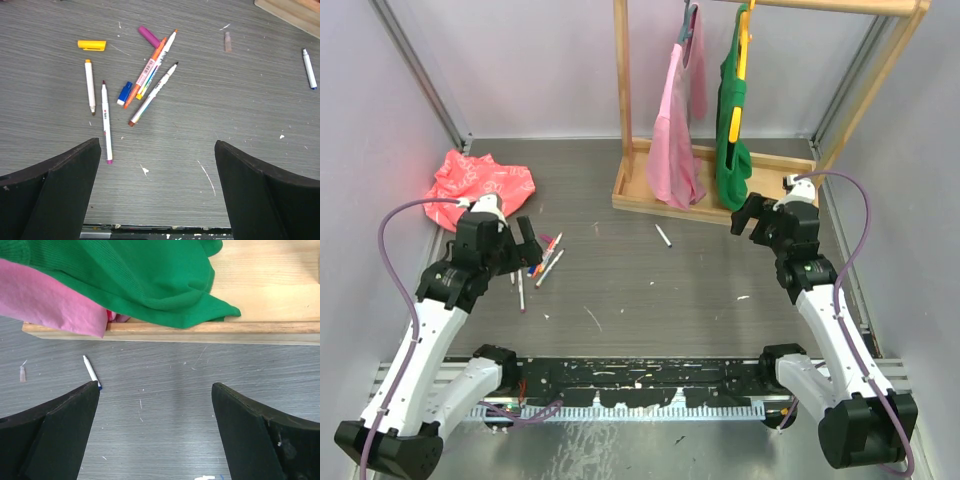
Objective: Insert the pens into the pen caps
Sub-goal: Pick up the pen from the center of the board.
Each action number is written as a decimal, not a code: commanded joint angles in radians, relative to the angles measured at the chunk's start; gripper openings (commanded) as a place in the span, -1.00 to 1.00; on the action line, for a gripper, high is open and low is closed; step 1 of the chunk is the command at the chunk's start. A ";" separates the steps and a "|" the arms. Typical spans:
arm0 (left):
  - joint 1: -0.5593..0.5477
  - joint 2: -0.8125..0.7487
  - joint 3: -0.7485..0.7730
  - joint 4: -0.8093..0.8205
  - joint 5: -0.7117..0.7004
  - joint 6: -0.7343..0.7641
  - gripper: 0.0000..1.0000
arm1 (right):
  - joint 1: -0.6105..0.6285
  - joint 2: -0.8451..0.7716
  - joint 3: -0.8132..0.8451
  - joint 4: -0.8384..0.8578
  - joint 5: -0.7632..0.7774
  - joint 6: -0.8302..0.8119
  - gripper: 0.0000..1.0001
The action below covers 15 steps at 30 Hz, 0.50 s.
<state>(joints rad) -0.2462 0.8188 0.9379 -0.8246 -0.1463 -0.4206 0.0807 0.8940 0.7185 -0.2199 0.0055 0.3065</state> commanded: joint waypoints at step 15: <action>0.009 -0.074 0.028 -0.004 -0.056 0.082 0.96 | -0.007 0.042 0.048 -0.115 0.063 0.122 0.99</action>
<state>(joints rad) -0.2417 0.7658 0.9527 -0.8497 -0.1921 -0.3538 0.0765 0.9257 0.7242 -0.3187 0.0177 0.3782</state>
